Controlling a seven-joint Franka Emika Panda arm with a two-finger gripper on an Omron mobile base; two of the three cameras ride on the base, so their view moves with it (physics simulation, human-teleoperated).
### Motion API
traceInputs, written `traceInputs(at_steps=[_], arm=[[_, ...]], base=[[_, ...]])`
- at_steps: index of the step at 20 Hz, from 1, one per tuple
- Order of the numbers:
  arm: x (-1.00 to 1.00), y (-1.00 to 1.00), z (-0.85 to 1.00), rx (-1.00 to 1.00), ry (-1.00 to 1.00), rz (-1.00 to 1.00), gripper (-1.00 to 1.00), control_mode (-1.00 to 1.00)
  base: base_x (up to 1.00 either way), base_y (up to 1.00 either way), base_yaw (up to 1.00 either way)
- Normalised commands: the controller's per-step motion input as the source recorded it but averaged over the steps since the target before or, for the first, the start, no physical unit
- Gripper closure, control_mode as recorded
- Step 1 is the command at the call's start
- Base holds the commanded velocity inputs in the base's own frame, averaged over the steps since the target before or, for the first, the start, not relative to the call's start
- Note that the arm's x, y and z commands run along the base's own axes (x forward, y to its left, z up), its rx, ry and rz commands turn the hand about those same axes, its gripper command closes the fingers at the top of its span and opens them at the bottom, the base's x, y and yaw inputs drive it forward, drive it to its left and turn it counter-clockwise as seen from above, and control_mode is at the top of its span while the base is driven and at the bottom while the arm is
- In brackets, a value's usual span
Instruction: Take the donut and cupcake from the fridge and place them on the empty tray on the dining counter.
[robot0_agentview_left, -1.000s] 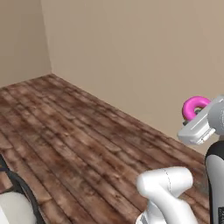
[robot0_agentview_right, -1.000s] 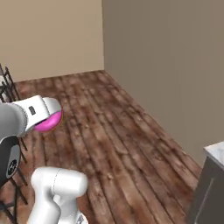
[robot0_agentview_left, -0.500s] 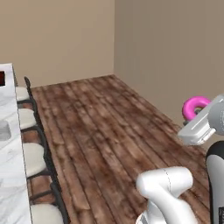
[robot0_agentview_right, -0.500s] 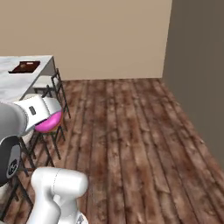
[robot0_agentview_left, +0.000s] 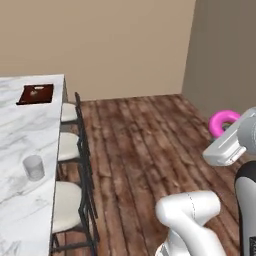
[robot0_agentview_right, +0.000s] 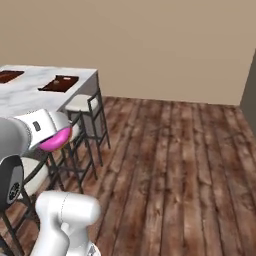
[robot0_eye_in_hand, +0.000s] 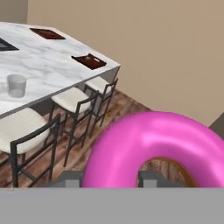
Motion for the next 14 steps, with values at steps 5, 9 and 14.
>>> traceInputs(at_steps=[5,9,14], arm=[[0.0,0.0,0.0,0.0,0.0,0.0,1.0,1.0],[0.0,0.0,0.0,0.0,0.0,0.0,1.0,1.0],[0.0,0.0,0.0,0.0,0.0,0.0,1.0,1.0]], base=[[1.0,-0.54,0.36],[1.0,-0.62,0.38],[1.0,-0.62,0.41]])
